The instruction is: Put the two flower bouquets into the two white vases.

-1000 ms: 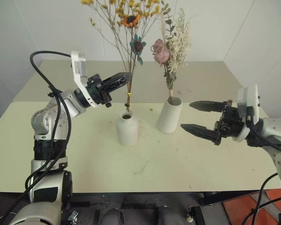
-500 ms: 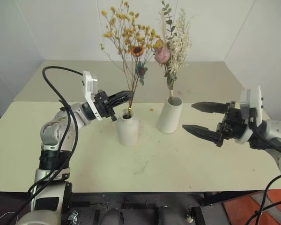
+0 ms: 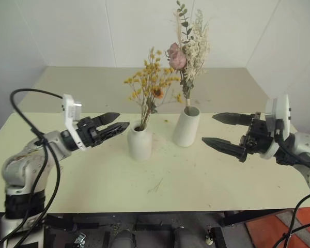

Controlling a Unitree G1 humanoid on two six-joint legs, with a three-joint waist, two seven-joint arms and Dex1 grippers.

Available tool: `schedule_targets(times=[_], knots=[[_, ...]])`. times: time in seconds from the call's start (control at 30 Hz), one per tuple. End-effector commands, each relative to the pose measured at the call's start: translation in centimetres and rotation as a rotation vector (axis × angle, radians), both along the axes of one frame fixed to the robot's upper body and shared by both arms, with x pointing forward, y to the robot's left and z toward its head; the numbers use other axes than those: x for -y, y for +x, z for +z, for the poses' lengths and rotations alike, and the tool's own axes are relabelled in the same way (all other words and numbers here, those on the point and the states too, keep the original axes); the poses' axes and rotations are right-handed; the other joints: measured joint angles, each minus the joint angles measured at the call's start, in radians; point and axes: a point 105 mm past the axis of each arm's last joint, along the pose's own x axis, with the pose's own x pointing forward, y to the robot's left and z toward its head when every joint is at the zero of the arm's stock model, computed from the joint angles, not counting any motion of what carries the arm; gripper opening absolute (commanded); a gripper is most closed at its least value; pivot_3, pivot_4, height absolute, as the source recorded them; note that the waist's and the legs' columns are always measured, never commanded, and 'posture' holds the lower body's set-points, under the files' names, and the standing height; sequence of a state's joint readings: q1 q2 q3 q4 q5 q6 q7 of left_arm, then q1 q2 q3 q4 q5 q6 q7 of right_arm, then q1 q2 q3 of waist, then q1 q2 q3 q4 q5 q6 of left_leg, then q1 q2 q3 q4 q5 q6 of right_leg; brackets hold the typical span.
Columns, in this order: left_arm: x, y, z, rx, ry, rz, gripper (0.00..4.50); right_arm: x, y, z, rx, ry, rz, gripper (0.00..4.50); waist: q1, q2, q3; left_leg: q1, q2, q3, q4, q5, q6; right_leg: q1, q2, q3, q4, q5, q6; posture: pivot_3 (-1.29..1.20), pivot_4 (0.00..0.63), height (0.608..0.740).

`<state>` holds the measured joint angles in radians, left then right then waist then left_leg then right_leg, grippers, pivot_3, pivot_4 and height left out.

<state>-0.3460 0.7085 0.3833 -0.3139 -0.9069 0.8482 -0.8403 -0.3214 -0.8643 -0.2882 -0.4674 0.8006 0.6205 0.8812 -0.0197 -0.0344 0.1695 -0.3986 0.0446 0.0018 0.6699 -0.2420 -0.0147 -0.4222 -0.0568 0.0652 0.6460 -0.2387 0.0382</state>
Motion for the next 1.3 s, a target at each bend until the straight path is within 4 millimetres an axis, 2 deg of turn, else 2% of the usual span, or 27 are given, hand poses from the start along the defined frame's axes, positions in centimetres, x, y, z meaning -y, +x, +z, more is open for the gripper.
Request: schedule_targets(times=[0.03, 0.23, 0.37, 0.8, 1.3], knots=[[-1.2, -3.7, 1.6, 0.051, 0.041, 0.010, 3.77, 0.3, -0.1, 0.9, 0.030, -0.011, -0.005, 4.50, -0.002, 0.000, 0.000, -0.001, 0.000, 0.000, 0.000, 0.000, 0.000, -0.001, 0.000, 0.000, 0.000, 0.000, 0.000, 0.00, 0.150, 0.740], [-2.1, -6.5, 1.4, 0.064, 0.128, 0.069, 3.77, 0.9, 0.5, 0.4, -0.005, -0.020, -0.010, 4.50, 0.009, 0.000, 0.000, 0.002, 0.000, 0.001, 0.000, 0.000, 0.000, 0.002, 0.000, 0.000, 0.000, 0.000, 0.000, 0.00, 0.150, 0.740], [-2.6, -7.4, 1.6, 0.089, 0.189, 0.098, 3.77, 1.3, 1.0, -0.2, -0.033, -0.032, -0.022, 4.50, 0.006, 0.000, 0.000, 0.002, 0.000, 0.001, 0.000, 0.000, 0.000, 0.001, 0.000, 0.000, 0.000, 0.000, 0.000, 0.00, 0.150, 0.740], [-2.8, -8.3, 2.6, 0.125, 0.193, 0.133, 3.77, 1.8, 2.0, -0.7, -0.061, -0.051, -0.026, 4.50, 0.004, 0.000, 0.000, 0.002, 0.001, 0.001, 0.000, 0.000, 0.000, 0.001, 0.001, 0.000, 0.000, 0.000, -0.001, 0.00, 0.150, 0.740], [-3.0, -8.2, 3.3, 0.125, 0.211, 0.118, 3.77, 2.6, 1.9, -1.1, -0.064, -0.056, -0.061, 4.50, 0.005, 0.000, 0.000, 0.002, 0.001, 0.002, 0.000, 0.000, 0.000, 0.001, 0.001, 0.000, 0.000, 0.000, -0.001, 0.00, 0.150, 0.740]])
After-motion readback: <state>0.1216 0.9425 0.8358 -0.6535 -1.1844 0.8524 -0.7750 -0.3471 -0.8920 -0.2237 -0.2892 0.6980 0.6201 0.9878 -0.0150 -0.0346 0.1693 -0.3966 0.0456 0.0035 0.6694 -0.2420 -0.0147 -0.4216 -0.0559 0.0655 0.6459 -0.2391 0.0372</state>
